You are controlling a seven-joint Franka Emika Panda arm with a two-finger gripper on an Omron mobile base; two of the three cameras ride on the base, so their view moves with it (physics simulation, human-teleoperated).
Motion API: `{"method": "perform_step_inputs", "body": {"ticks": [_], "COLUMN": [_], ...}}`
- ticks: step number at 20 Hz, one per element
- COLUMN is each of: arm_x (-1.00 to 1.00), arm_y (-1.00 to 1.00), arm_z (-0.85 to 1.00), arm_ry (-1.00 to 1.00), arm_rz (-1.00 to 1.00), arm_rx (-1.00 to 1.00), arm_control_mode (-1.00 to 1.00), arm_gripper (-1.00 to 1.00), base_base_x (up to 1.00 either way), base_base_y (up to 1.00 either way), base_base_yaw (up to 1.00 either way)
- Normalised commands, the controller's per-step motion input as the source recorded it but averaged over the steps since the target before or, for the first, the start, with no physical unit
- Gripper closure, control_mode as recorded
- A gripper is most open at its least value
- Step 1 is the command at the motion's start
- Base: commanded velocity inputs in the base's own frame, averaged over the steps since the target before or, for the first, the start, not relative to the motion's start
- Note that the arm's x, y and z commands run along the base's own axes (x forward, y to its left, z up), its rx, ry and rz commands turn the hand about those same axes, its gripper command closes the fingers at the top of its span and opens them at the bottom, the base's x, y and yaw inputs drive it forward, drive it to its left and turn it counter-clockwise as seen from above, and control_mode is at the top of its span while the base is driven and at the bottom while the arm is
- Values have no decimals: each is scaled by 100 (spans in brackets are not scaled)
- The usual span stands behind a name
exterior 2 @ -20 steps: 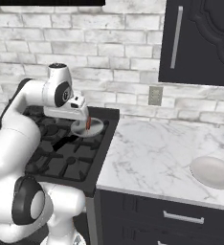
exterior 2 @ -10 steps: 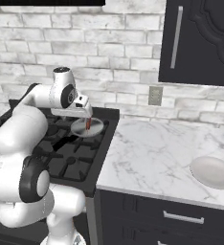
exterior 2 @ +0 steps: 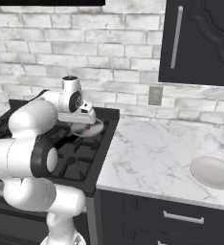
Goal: Place the cold items (mango and lime) from the fridge in one tupperware on the dining counter. Place the warm items (hot dog and kebab skewer) in the stove area in another tupperware.
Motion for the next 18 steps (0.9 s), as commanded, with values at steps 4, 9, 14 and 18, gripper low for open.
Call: {"method": "perform_step_inputs", "body": {"ticks": [4, 9, 14, 18], "arm_x": [48, 42, 35, 48], "arm_y": [13, 18, 11, 4], "arm_z": [-31, -30, -35, -31], "arm_ry": [6, 0, 0, 0], "arm_rz": [0, 0, 0, 0], "arm_rx": [0, 0, 0, 0], "arm_control_mode": [-100, -100, -100, -100], "arm_gripper": [-100, -100, -100, -100], "base_base_x": [0, 0, 0, 0], "base_base_y": [0, 0, 0, 0], "base_base_yaw": [0, 0, 0, 0]}}
